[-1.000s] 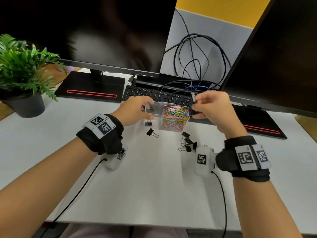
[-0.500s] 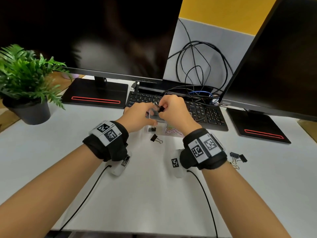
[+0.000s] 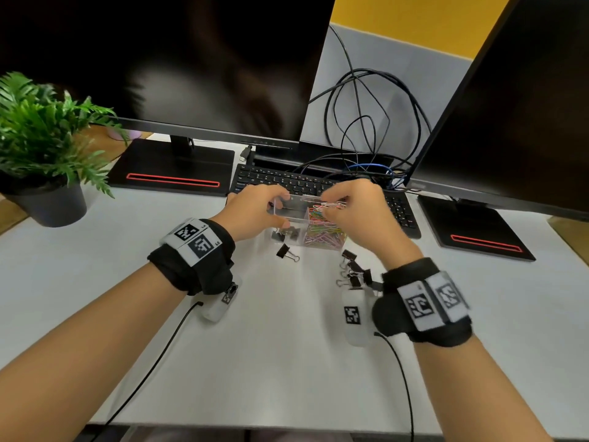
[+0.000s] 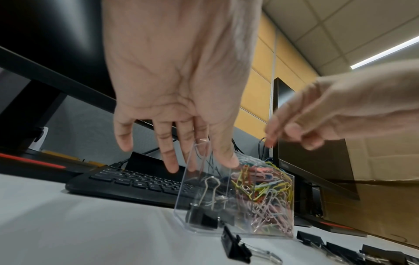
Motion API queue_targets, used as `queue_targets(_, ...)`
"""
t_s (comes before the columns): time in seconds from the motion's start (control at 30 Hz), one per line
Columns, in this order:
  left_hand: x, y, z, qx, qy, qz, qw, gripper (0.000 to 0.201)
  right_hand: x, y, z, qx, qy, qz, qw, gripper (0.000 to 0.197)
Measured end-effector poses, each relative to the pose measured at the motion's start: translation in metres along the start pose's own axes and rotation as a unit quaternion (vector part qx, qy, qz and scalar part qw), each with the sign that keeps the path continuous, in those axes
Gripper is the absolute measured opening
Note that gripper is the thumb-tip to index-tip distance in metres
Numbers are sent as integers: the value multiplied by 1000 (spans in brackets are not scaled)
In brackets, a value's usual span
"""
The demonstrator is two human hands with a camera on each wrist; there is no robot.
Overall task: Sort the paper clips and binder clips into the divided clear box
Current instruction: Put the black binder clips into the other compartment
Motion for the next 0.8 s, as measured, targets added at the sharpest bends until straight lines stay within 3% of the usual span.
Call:
queue_targets(0.1, -2, -1, -1, 1, 0, -2, 1000, 49, 52, 15, -33, -5, -17, 102, 995, 27)
queue_targets(0.27, -5, -2, 1, -4, 16, 2, 1000, 48, 148, 41, -65, -42, 30, 303, 952, 42)
queue_targets(0.4, -4, -2, -1, -4, 8, -1, 1000, 48, 180, 55, -65, -95, 35, 389, 915, 54)
queue_targets(0.53, -1, 0, -3, -2, 2, -1, 1000, 49, 185, 58, -61, -127, 47, 399, 907, 56)
queue_targets(0.8, 6, 3, -3, -6, 8, -3, 1000, 52, 168, 50, -42, -123, 28, 320, 939, 21)
Point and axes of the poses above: each hand's wrist, its own y-axis away from the middle knuckle, its own z-axis out of the palm, x = y × z, the point moved 3 cm from there along -y, towards the middle knuckle, and after that the axes turned 5 degrees about z, right-handed, at the moved point
